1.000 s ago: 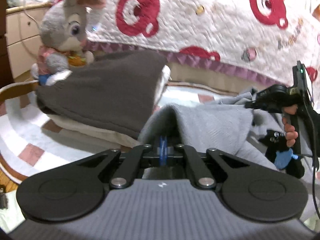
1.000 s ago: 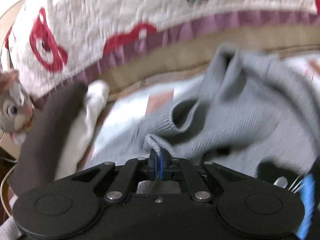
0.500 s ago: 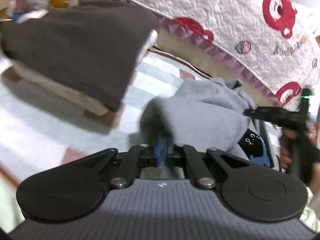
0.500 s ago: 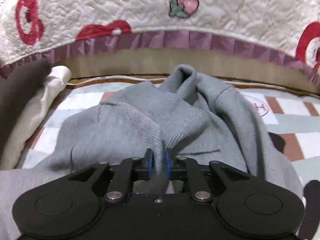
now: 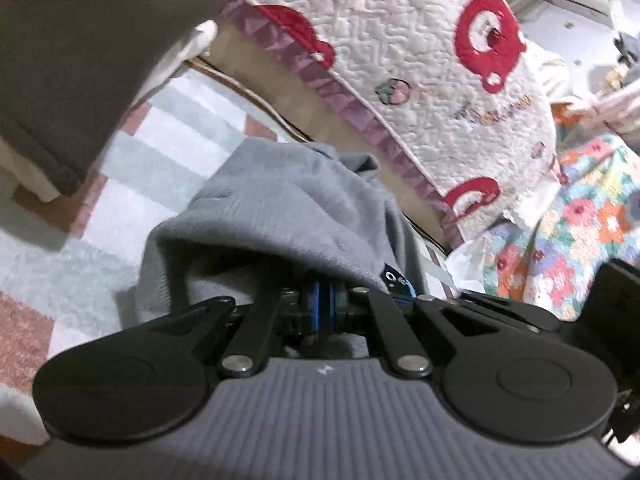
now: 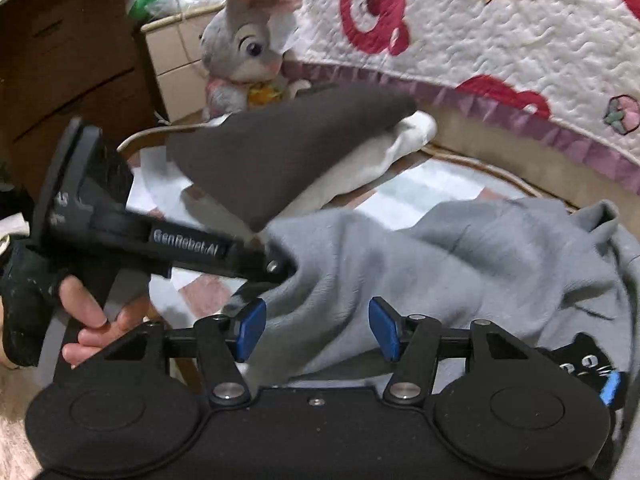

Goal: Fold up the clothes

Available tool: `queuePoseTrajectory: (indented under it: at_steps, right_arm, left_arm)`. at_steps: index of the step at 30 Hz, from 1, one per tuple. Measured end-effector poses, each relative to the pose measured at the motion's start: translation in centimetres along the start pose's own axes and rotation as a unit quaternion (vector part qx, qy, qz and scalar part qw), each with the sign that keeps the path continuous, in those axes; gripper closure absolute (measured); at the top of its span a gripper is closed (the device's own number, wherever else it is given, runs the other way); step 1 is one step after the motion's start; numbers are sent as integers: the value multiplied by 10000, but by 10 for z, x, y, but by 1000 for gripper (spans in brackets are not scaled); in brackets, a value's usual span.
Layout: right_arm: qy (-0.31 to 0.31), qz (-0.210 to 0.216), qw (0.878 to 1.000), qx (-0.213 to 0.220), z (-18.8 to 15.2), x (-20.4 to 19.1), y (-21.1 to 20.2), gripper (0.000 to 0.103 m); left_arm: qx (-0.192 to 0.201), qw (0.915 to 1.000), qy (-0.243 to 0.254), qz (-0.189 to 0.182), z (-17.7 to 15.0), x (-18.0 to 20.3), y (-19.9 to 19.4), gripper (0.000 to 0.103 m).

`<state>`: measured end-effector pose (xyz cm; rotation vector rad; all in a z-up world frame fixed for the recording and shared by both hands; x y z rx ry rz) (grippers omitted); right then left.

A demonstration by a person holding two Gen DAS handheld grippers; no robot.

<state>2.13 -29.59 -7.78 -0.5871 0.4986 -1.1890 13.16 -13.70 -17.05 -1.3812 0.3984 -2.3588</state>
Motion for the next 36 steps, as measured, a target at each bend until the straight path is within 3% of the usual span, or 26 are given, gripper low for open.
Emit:
queuePoseTrajectory:
  at_steps: [2, 4, 6, 7, 8, 10, 13, 18, 22, 27, 30, 31, 33, 36]
  right_arm:
    - [16, 77, 10000, -8, 3, -1, 9, 39]
    - [-49, -208, 9998, -48, 5, 1, 23, 42]
    - [-55, -729, 9971, -228, 1, 9, 35, 94]
    - [17, -947, 9951, -299, 0, 16, 39, 93]
    - [307, -895, 9952, -241, 0, 25, 38, 93]
    - [863, -787, 9931, -132, -1, 42, 36, 93]
    - [933, -625, 9935, -199, -7, 41, 35, 93]
    - [1047, -353, 9934, -311, -18, 41, 33, 94]
    - [987, -325, 9938, -385, -22, 40, 31, 94]
    - [1013, -129, 9943, -298, -23, 43, 27, 94]
    - [987, -235, 9943, -340, -26, 44, 26, 94]
    - [1018, -251, 9939, -340, -27, 46, 26, 94]
    - [1377, -38, 9904, -138, -28, 56, 18, 93]
    - [1910, 283, 9810, 166, -29, 72, 7, 86]
  left_arm:
    - [-8, 9999, 139, -52, -4, 5, 0, 100]
    - [113, 9987, 454, 213, -5, 8, -3, 99]
    - [241, 9945, 879, 524, -5, 12, -7, 99]
    - [354, 9900, 1116, 783, -5, 15, -10, 99]
    - [431, 9853, 1316, 1002, -4, 17, -11, 98]
    - [422, 9849, 1314, 1048, -2, 14, -9, 96]
    - [254, 9910, 939, 917, 4, -1, 4, 79]
    - [186, 9839, 1323, 1186, 13, -5, 28, 79]
    - [-411, 9753, 1691, 1359, 6, -1, 50, 73]
    - [-692, 9709, 1679, 1564, -6, -8, 58, 68]
    - [-755, 9762, 1362, 1511, -12, -13, 63, 66]
    - [-761, 9762, 1325, 1540, -13, -14, 64, 69]
    - [-771, 9759, 1260, 1606, -15, -14, 64, 91]
    - [-583, 9695, 1523, 1831, -18, -3, 56, 101]
Point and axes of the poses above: each gripper's, at about its wrist camera, not at the fingertips, and y roughly the way its jaws point, x to its right, z to its top, the point moved 4 cm from there along y, roughly the way its jaws point, and after that the axes turned 7 degrees about -y, right-handed, at the moved point
